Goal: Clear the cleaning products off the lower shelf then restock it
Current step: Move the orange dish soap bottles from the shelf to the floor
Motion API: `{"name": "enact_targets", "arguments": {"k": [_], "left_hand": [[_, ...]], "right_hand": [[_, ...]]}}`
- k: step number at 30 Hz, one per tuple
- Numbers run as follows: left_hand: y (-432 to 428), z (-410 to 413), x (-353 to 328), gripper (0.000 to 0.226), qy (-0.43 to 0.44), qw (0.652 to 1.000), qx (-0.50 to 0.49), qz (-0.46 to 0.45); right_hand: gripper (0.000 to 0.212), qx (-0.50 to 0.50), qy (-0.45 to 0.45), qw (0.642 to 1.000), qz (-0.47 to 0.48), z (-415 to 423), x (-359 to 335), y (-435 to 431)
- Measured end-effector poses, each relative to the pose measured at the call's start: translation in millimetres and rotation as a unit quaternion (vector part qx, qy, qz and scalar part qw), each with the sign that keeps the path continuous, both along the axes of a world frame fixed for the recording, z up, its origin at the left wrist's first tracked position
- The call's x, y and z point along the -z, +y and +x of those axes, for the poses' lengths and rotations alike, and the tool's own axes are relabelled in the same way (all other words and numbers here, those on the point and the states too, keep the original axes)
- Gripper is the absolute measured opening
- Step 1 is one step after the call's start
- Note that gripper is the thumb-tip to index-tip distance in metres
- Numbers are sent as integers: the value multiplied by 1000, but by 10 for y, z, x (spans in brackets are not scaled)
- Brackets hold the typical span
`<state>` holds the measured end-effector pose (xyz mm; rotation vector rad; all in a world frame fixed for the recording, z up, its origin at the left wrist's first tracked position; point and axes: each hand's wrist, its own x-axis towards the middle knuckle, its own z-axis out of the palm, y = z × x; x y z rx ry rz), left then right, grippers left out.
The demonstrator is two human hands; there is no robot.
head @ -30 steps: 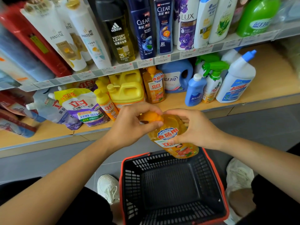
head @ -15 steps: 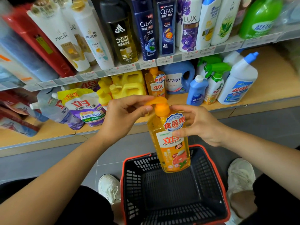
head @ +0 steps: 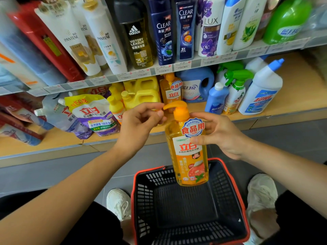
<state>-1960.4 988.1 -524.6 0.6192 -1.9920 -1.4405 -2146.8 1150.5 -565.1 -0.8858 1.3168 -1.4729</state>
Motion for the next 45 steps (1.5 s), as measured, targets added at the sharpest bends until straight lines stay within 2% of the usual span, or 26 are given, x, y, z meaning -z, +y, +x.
{"name": "enact_targets", "arguments": {"k": [3,6,9,11,15,19,22,24,26,28,29,31,34,36,37,40,42,45], "left_hand": [[56,-7,126,25,-67,995,15,68],[132,-17,270,52,-138,974,90,156],[219,25,460,53,-227,951,169,122],[267,60,534,57,-263,935,199,130],[310,69,591,63,-223,922,216,231],[312,43,539,78,-158,925,146,314],[287,18,453,68,-113,926,98,347],[246,11,399,62,-106,932,79,338],[201,12,358,70,-111,940,58,318],[161,7,316,78,-127,950,35,283],[145,6,296,79,-136,955,27,264],[127,0,261,79,-148,963,15,226],[98,-11,203,76,-166,972,-6,169],[72,-33,151,81,-190,974,-19,120],[63,-44,123,84,-205,974,-21,94],[96,-64,52,85,-231,973,-2,23],[166,-76,8,83,-241,970,15,-26],[263,-94,-15,82,-251,961,49,-103]], "right_hand": [[67,38,-21,999,4,-34,-2,-5],[70,75,-44,996,11,-58,-27,-17],[70,111,-62,992,25,-79,-75,-24],[69,132,-83,987,36,-90,-109,-24],[58,159,-123,978,63,-135,-144,-30],[46,148,-161,973,74,-208,-137,-39],[44,137,-146,976,89,-276,-112,-12],[37,121,-117,979,118,-310,-112,22],[29,133,-58,977,156,-336,-144,57],[26,196,79,961,179,-368,-171,91],[27,235,180,938,180,-385,-174,110],[32,292,371,868,155,-401,-178,141],[33,293,524,797,70,-371,-263,143],[41,247,592,767,12,-394,-332,113],[47,199,605,771,-10,-401,-354,90],[77,10,547,837,25,-326,-359,22],[92,-76,537,837,73,-265,-305,-22],[97,-142,529,830,106,-264,-248,-81]]}}
